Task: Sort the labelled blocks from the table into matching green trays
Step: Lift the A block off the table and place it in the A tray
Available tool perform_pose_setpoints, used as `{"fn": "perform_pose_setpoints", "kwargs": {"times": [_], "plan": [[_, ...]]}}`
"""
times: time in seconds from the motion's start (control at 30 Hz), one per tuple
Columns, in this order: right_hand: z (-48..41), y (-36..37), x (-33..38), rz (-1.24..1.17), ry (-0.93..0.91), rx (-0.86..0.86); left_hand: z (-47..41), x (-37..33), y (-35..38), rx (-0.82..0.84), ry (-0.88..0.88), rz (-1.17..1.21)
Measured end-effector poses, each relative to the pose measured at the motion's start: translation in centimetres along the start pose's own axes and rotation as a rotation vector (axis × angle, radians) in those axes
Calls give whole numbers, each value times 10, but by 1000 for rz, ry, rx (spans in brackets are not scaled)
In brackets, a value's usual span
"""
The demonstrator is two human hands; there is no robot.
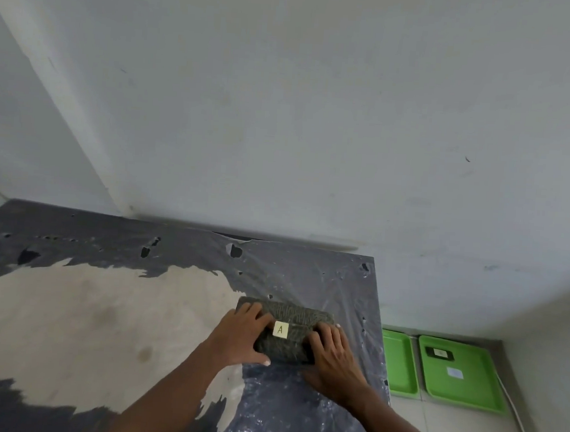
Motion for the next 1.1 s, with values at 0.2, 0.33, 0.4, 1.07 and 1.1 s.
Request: {"fn": "perform_pose_setpoints", "kwargs": {"times": [0.2,0.33,0.4,1.07,1.1], "plan": [[-21,14,-10,-100,-18,208,-10,5,-8,-22,17,51],[-35,16,-15,-124,-43,252,-26,8,4,134,25,5],[-38,12,-17,-151,-43,211,-30,6,12,190,39,-28],[68,-14,-189,-225,62,62,-76,-150,27,-78,-83,-190],[79,-15,-200,-224,64,61,-75,-160,30,-77,-97,-193]]}}
Point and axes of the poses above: each hand's wrist, its own z-axis away from the middle knuckle, its own y-axis out of the palm, x = y × z, the point moved 10 cm from there along -z, towards the middle knuckle, and after that the axes turned 14 degrees about z, right-handed, at the moved point
